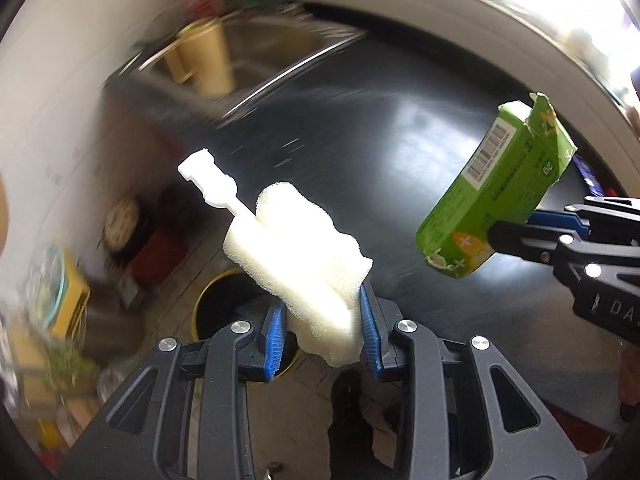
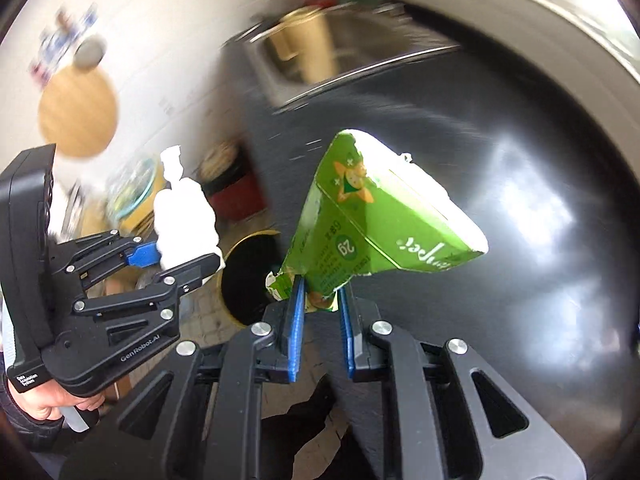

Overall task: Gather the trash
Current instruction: 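Carry the sponge and carton over the black bin and open both tools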

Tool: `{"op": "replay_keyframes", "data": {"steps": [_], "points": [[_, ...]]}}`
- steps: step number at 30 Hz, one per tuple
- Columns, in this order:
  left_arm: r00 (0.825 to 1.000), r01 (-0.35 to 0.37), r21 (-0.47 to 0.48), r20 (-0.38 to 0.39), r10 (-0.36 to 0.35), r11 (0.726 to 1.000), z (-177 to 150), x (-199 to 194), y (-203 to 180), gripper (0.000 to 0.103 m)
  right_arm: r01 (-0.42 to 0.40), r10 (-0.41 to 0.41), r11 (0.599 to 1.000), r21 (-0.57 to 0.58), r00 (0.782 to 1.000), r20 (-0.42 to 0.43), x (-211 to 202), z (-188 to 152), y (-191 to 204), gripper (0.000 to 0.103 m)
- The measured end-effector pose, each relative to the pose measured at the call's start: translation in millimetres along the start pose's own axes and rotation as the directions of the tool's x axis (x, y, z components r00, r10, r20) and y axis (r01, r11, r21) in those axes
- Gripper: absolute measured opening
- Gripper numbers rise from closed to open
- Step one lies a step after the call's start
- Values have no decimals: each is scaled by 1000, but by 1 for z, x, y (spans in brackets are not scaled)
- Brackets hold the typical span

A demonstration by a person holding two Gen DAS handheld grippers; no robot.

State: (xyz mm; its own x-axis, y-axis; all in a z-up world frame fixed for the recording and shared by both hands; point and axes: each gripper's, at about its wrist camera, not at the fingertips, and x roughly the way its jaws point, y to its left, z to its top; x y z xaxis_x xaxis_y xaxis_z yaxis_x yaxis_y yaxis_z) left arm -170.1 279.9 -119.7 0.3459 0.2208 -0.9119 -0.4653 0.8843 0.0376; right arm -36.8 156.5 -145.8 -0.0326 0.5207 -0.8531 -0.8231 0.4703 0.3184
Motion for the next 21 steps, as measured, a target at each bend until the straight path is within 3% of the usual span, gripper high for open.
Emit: {"op": "replay_keyframes", "data": {"steps": [5, 11, 21], "points": [[999, -34, -111, -35, 30, 993, -28, 19, 64, 32, -63, 51, 991, -118, 993, -102, 62, 18, 55, 17], [995, -36, -194, -99, 17, 980, -66, 61, 120, 32, -93, 40, 968, -231, 974, -224, 139, 31, 101, 17], [992, 24, -287, -114, -59, 958, -98, 132, 153, 33, -77, -40, 944, -321, 938, -344, 243, 28, 128, 17]]}}
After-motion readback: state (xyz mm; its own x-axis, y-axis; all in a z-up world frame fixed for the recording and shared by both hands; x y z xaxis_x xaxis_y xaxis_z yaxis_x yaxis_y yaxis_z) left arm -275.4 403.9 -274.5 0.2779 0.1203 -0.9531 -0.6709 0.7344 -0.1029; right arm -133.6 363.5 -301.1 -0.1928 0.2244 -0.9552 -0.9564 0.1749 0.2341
